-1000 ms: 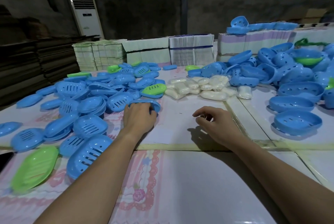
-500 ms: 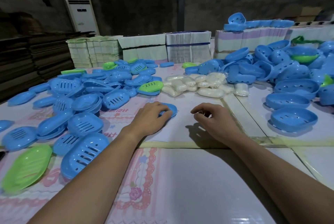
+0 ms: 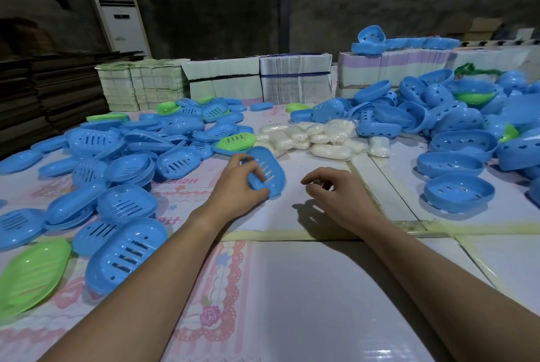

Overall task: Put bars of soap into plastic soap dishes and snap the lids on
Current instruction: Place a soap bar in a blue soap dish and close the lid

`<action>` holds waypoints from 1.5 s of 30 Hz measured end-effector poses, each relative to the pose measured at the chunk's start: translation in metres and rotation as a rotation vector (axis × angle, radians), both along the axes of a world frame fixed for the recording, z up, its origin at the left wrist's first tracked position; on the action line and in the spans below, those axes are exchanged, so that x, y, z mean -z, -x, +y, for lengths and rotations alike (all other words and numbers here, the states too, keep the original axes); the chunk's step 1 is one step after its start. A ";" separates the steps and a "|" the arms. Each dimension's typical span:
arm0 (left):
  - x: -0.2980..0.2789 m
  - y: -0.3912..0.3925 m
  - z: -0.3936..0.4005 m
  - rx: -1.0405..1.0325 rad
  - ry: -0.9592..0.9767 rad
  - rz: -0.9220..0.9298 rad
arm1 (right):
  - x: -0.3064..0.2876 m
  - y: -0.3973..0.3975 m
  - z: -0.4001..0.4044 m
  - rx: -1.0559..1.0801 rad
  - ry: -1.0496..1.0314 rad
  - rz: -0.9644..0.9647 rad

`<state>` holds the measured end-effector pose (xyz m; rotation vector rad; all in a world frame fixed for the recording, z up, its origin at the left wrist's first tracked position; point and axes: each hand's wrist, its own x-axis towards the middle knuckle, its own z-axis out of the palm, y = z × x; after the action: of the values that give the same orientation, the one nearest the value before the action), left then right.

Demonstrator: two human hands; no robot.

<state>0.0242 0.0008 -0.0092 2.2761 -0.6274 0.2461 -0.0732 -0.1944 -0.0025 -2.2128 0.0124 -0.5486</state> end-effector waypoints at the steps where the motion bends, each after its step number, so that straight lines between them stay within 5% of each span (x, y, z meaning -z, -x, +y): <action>1: 0.000 0.000 -0.001 0.000 0.047 0.018 | 0.000 0.000 0.000 0.002 -0.004 -0.001; 11: -0.001 0.007 -0.013 -0.124 0.420 -0.027 | 0.002 -0.002 -0.001 0.013 -0.046 0.013; 18: -0.007 0.021 -0.026 -0.053 0.375 0.094 | 0.006 -0.008 -0.006 0.052 -0.071 -0.006; 20: -0.010 0.025 -0.032 -0.069 0.572 0.287 | 0.004 -0.016 -0.009 0.090 -0.041 -0.020; 24: -0.026 0.029 -0.024 -0.114 1.118 0.982 | -0.005 -0.055 -0.021 0.201 0.285 0.052; 27: -0.031 0.030 -0.016 -0.008 1.309 1.221 | -0.013 -0.091 -0.027 0.337 0.497 0.200; 31: -0.032 0.035 -0.016 0.058 1.381 1.267 | -0.018 -0.132 -0.032 0.380 0.704 0.281; 38: -0.029 0.032 -0.017 0.061 1.420 1.298 | -0.021 -0.182 -0.045 0.267 0.693 0.556; 45: -0.027 0.027 -0.017 0.102 1.476 1.276 | -0.014 -0.191 -0.057 0.306 0.758 0.404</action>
<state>-0.0026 -0.0166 0.0179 0.6297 0.1801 -0.5996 0.1179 -0.2512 0.0110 -3.0625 0.4225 -0.2729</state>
